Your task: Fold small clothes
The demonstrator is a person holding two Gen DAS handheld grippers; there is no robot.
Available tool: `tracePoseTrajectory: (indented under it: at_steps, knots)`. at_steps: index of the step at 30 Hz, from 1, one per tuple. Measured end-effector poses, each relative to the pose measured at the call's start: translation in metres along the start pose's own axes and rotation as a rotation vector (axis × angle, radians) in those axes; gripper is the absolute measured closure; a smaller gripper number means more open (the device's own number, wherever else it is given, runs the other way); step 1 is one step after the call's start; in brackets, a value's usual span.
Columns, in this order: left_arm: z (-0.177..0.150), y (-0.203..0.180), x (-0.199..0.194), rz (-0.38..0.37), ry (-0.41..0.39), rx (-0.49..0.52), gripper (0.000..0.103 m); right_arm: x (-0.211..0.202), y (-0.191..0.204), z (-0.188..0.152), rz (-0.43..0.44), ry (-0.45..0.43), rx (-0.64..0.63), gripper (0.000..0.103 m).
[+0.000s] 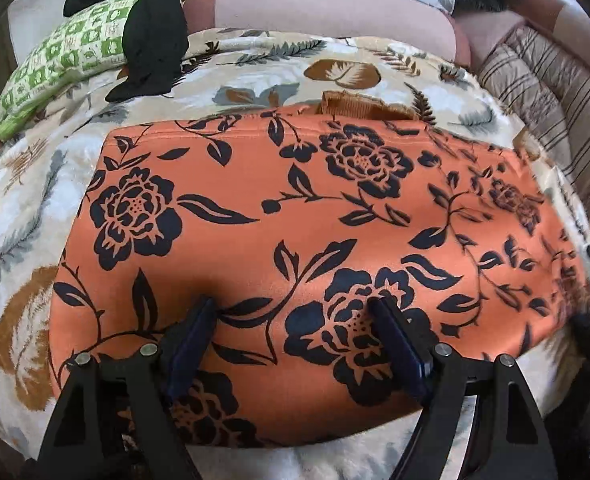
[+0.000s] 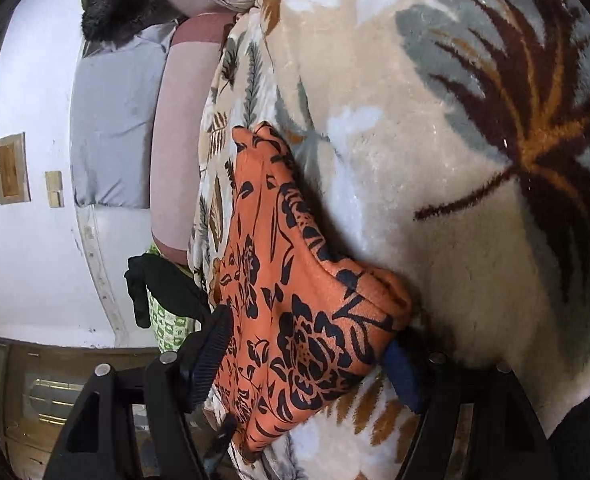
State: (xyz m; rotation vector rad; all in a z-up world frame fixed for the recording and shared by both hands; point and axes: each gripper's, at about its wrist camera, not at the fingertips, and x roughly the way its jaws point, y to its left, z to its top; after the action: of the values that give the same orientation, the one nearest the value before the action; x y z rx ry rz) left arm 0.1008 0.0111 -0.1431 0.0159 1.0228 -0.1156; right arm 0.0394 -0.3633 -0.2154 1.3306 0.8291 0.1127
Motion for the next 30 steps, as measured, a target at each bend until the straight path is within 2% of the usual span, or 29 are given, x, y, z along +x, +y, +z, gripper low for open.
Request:
tracePoseTrajectory:
  at_steps: [3,5,8,10,13,16,18,20,21,22,23,24,25,28,30]
  knots:
    - [0.002,-0.002,-0.006,-0.007,-0.009,-0.004,0.022,-0.001,-0.001,0.002,0.002,0.015,0.006,0.029]
    - [0.002,0.000,-0.009,-0.002,-0.012,-0.011,0.022,-0.004,0.006,0.000,-0.036,0.028,-0.029,0.029]
    - [0.003,0.006,-0.009,0.012,-0.006,-0.025,0.022,-0.020,0.025,-0.010,-0.118,0.015,-0.149,0.029]
    - [0.003,0.009,-0.007,0.009,-0.001,-0.038,0.022,-0.039,0.043,-0.019,-0.180,-0.031,-0.260,0.029]
    - [0.002,0.010,-0.005,0.013,0.001,-0.034,0.022,-0.054,0.070,-0.025,-0.199,-0.065,-0.391,0.029]
    - [0.001,0.008,-0.004,0.013,-0.002,-0.031,0.020,-0.039,0.102,-0.023,-0.143,0.014,-0.520,0.029]
    - [0.001,0.009,-0.003,0.012,-0.002,-0.034,0.020,-0.013,0.115,-0.018,-0.081,0.124,-0.556,0.029]
    - [0.002,0.008,-0.002,0.014,0.003,-0.028,0.020,0.016,0.113,-0.012,-0.047,0.214,-0.544,0.029]
    - [0.002,0.008,-0.002,0.015,0.004,-0.025,0.020,0.029,0.103,-0.004,-0.069,0.221,-0.506,0.029]
    - [0.002,0.008,-0.002,0.013,0.006,-0.023,0.020,0.037,0.091,0.006,-0.126,0.206,-0.453,0.029]
    - [0.002,0.008,-0.004,0.009,0.011,-0.019,0.020,0.041,0.068,0.021,-0.218,0.174,-0.327,0.030]
    - [0.003,0.009,-0.005,0.008,0.013,-0.017,0.020,0.033,0.053,0.026,-0.147,0.146,-0.204,0.036]
    - [0.003,0.011,-0.008,0.009,0.007,-0.021,0.020,0.024,0.051,0.025,-0.110,0.123,-0.172,0.036]
    - [0.011,0.016,-0.019,-0.002,-0.041,-0.073,0.020,-0.020,0.064,0.006,-0.138,0.017,-0.267,0.032]
    - [0.020,0.016,-0.022,-0.026,-0.067,-0.107,0.020,-0.040,0.056,-0.011,-0.136,0.012,-0.270,0.026]
